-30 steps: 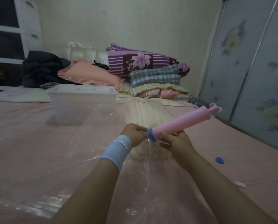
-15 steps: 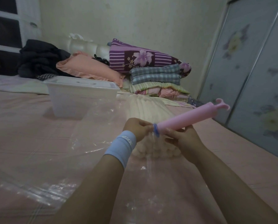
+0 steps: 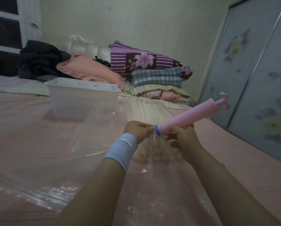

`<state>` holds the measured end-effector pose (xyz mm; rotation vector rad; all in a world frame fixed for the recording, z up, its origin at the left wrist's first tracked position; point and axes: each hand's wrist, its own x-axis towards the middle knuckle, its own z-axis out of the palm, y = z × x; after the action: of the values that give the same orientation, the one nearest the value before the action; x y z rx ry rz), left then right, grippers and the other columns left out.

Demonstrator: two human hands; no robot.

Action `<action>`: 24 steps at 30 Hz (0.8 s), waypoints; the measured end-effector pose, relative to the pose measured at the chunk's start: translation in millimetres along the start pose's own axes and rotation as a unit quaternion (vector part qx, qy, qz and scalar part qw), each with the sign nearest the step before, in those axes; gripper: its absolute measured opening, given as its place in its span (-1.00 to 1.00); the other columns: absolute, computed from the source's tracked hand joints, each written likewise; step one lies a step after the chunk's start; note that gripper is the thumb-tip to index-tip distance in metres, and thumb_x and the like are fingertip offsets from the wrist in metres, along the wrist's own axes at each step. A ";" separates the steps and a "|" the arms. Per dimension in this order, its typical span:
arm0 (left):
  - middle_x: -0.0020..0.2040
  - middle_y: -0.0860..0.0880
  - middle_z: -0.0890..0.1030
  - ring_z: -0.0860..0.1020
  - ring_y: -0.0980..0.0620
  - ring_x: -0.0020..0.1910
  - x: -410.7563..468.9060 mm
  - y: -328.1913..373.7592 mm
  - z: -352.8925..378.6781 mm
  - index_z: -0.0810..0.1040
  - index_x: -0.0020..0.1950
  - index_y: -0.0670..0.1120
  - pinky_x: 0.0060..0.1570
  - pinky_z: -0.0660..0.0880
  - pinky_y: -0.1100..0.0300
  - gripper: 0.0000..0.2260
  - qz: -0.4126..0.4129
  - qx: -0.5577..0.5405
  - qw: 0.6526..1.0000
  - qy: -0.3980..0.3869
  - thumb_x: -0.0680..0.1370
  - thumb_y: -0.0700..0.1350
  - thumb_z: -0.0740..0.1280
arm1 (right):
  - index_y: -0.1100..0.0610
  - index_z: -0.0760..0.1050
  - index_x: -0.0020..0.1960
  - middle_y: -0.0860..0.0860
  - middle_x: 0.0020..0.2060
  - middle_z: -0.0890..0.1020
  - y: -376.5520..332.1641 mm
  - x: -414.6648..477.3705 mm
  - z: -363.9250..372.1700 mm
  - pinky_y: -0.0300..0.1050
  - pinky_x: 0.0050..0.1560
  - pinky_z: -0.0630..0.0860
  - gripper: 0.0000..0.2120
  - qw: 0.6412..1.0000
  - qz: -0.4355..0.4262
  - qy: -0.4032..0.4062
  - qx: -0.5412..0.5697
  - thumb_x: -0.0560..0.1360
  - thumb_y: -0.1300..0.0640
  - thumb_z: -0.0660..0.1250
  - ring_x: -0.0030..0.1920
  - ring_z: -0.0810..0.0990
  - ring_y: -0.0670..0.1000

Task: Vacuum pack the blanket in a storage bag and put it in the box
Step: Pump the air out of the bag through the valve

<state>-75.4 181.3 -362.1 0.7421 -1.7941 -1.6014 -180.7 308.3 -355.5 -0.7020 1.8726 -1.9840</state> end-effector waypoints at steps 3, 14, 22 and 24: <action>-0.11 -0.19 0.69 0.58 0.03 -0.27 -0.2 -0.7 -2.0 0.69 0.01 -0.21 0.09 0.60 0.08 -0.86 -0.012 -0.021 1.000 -0.003 0.47 -0.22 0.47 | 0.11 0.34 0.40 0.09 0.00 0.63 -2.4 -1.3 3.8 -0.13 -0.39 0.49 -0.40 0.999 -0.018 0.027 -0.043 0.45 0.16 0.51 -0.25 0.65 0.04; -0.13 -0.20 0.68 0.57 0.03 -0.28 1.5 -2.0 -4.7 0.68 0.03 -0.23 -0.04 0.59 0.18 -0.86 -0.028 -0.042 0.999 -0.002 0.48 -0.26 0.46 | 0.11 0.34 0.36 0.10 -0.05 0.65 -7.4 1.1 16.9 -0.12 -0.39 0.49 -0.49 0.999 -0.014 0.043 -0.024 0.50 0.08 0.46 -0.31 0.61 0.01; -0.13 -0.18 0.69 0.54 0.09 -0.36 0.6 2.7 -3.7 0.70 0.01 -0.18 -0.02 0.58 0.14 -0.88 0.004 0.021 1.000 0.016 0.48 -0.22 0.46 | 0.13 0.26 0.38 0.17 -0.01 0.57 -8.0 -3.0 19.1 -0.15 -0.45 0.48 -0.49 1.000 -0.010 0.017 0.023 0.51 0.23 0.39 -0.35 0.54 0.00; -0.13 -0.15 0.70 0.56 0.09 -0.33 0.1 3.8 -4.9 0.70 0.01 -0.17 -0.01 0.58 0.14 -0.88 0.010 0.035 0.999 0.015 0.49 -0.21 0.45 | 0.14 0.32 0.40 0.12 0.01 0.61 -5.5 -4.0 16.3 -0.17 -0.42 0.51 -0.45 0.999 -0.038 0.029 -0.013 0.48 0.22 0.45 -0.35 0.58 -0.04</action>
<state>-71.8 178.4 -357.8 0.7731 -1.8378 -1.5134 -167.8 297.4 -350.3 -0.7416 1.9355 -2.0497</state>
